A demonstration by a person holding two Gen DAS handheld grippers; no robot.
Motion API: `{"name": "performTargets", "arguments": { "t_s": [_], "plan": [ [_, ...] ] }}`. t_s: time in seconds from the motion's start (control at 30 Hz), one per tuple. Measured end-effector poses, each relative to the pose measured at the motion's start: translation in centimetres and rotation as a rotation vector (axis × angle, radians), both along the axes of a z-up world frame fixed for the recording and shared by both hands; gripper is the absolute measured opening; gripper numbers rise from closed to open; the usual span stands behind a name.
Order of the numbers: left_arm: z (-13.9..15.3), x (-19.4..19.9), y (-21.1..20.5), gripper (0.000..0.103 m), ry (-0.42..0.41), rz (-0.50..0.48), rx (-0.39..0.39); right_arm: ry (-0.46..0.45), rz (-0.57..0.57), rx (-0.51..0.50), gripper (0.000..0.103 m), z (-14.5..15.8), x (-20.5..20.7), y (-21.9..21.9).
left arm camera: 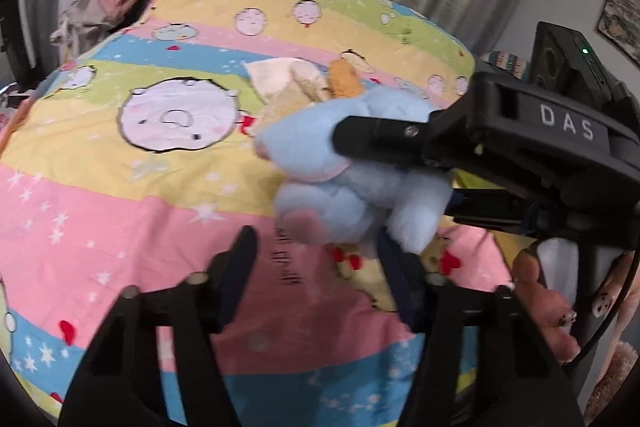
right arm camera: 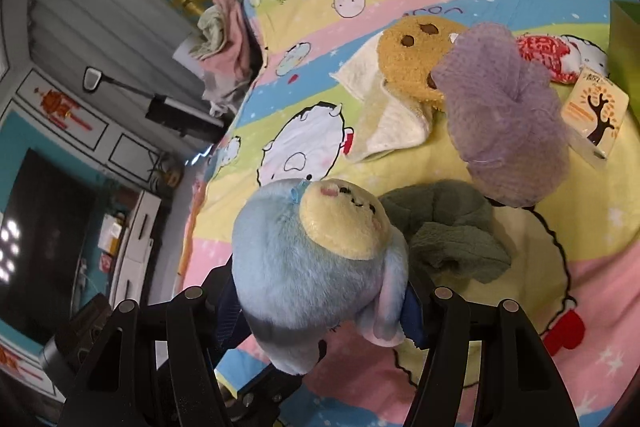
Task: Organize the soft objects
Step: 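Carry the blue elephant with the right gripper into the box and release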
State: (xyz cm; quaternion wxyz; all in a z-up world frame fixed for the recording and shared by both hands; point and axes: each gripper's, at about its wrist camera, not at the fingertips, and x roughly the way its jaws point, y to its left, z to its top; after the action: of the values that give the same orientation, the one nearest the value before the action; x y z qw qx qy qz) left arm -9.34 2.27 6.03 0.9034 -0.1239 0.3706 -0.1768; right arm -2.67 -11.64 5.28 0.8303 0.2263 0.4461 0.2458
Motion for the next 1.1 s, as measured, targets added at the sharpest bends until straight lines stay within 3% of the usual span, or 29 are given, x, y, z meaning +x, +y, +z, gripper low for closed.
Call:
{"name": "performTargets", "arguments": {
  "t_s": [0.23, 0.33, 0.53, 0.7, 0.93, 1.1],
  "plan": [
    [2.5, 0.3, -2.2, 0.032, -0.055, -0.046, -0.035, -0.059, -0.015, 0.039, 0.066, 1.7, -1.1, -2.7],
    [3.6, 0.3, -3.4, 0.031, -0.072, -0.077, -0.075, -0.067, -0.038, 0.097, 0.066, 2.5, -1.4, -4.9],
    [6.9, 0.1, -9.2, 0.030, -0.168, -0.141, 0.014, -0.132, -0.106, 0.167, 0.066, 4.6, -2.9, -9.5],
    [7.7, 0.5, -13.9, 0.030, -0.216, -0.217, 0.019, -0.203, -0.217, 0.207, 0.066, 6.0, -4.9, -14.7],
    [7.7, 2.4, -20.1, 0.030, -0.195, -0.326, 0.013, -0.278, -0.388, 0.149, 0.066, 6.6, -6.8, -20.1],
    [7.5, 3.8, -23.8, 0.030, -0.157, -0.384, 0.008, -0.279, -0.486, 0.112, 0.066, 6.3, -6.6, -23.3]
  ]
}}
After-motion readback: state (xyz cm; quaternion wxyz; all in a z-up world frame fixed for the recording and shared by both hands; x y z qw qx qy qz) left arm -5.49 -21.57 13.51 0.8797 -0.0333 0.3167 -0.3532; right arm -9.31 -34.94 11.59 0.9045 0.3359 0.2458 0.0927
